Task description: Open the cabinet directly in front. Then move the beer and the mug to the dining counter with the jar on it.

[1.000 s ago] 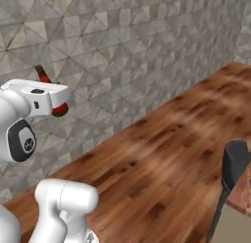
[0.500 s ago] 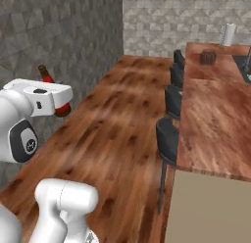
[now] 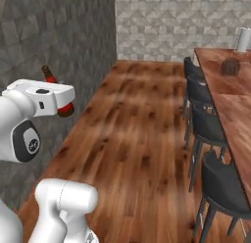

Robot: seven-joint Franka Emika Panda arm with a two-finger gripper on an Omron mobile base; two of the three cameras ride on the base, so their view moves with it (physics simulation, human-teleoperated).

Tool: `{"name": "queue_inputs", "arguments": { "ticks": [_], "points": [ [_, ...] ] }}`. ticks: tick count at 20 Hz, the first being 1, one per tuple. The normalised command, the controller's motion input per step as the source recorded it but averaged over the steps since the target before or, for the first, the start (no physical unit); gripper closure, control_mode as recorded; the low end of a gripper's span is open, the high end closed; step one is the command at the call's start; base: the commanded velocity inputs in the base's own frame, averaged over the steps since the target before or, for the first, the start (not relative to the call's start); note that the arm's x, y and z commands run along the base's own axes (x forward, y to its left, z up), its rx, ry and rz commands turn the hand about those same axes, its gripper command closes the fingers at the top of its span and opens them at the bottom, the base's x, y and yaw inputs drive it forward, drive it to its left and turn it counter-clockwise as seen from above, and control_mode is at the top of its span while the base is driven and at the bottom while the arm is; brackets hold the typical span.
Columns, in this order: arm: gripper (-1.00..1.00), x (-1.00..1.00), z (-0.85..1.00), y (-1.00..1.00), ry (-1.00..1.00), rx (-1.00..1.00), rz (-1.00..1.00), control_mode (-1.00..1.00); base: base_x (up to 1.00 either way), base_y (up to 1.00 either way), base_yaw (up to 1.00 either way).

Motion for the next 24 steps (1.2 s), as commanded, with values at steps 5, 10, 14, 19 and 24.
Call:
{"name": "queue_inputs", "arguments": {
  "ticks": [5,10,14,19,24],
  "points": [
    [1.00,0.00,0.00,0.00,0.00,0.00,0.00,1.00,1.00,0.63,-0.12],
    [1.00,0.00,0.00,0.00,0.00,0.00,0.00,1.00,1.00,0.45,-0.08],
    [1.00,0.00,0.00,0.00,0.00,0.00,0.00,1.00,1.00,0.41,-0.05],
    [1.00,0.00,0.00,0.00,0.00,0.00,0.00,1.00,1.00,0.41,-0.06],
    [1.00,0.00,0.00,0.00,0.00,0.00,0.00,1.00,1.00,0.41,-0.05]
  ]
}}
